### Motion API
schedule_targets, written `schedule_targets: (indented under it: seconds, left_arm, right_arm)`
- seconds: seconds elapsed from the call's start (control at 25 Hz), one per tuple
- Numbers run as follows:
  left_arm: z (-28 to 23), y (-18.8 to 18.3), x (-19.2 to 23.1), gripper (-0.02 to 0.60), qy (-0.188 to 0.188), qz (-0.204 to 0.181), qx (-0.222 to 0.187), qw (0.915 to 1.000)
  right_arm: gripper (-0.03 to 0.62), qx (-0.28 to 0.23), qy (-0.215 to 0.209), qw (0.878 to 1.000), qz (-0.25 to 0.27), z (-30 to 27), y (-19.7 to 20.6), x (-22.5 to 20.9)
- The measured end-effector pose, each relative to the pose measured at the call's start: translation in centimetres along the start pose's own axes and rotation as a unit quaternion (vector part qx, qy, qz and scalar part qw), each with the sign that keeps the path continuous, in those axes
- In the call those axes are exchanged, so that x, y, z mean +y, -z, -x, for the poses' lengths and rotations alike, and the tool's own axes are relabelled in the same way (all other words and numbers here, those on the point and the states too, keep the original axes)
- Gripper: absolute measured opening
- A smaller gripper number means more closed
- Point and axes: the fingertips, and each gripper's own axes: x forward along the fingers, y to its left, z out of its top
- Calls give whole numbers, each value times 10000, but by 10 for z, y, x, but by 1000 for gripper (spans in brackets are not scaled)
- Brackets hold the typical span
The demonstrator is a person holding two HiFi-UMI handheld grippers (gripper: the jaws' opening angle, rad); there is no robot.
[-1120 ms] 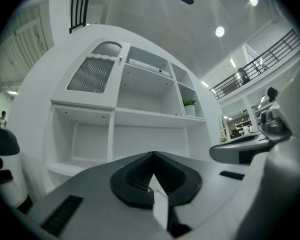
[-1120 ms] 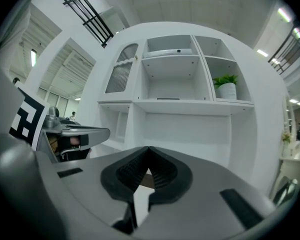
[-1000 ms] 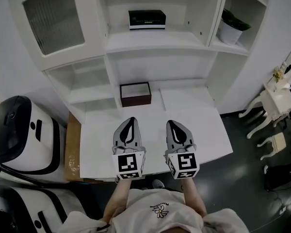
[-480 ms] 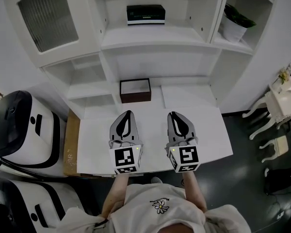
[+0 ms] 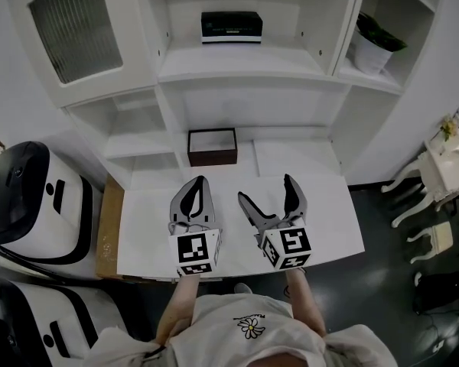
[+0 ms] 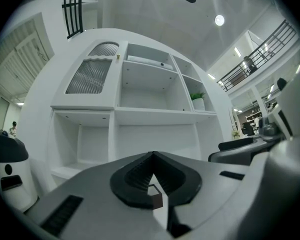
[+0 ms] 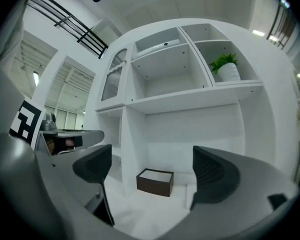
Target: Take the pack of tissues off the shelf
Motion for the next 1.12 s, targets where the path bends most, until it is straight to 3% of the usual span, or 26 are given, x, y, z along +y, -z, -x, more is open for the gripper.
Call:
schedule_targets:
  seconds: [0.08,0.56,0.68,0.92,1.12]
  left_arm:
    - [-2,1,0,0,-16,-2,23,10000]
    - [-5,2,4,0,-94,11,96,9999]
    - [-6,0,6,0,-115,-4,95,9999]
    - [-6,4,12,0,-179,19,176,9997]
    - [-5,6,20,-1,-275,54,231,9993]
  right_arm:
    - [505,59,-54,9999,-143,-2,5,0]
    - [505,294,-176,9984,-459,-10,3,-15]
    - [505,-35,-365,9983,-445,-20,-39,-19]
    - [503,-861,-881,9923,129,-54,-163,-27]
    - [503,-918,-1276,9873,236,-103,-235,-37]
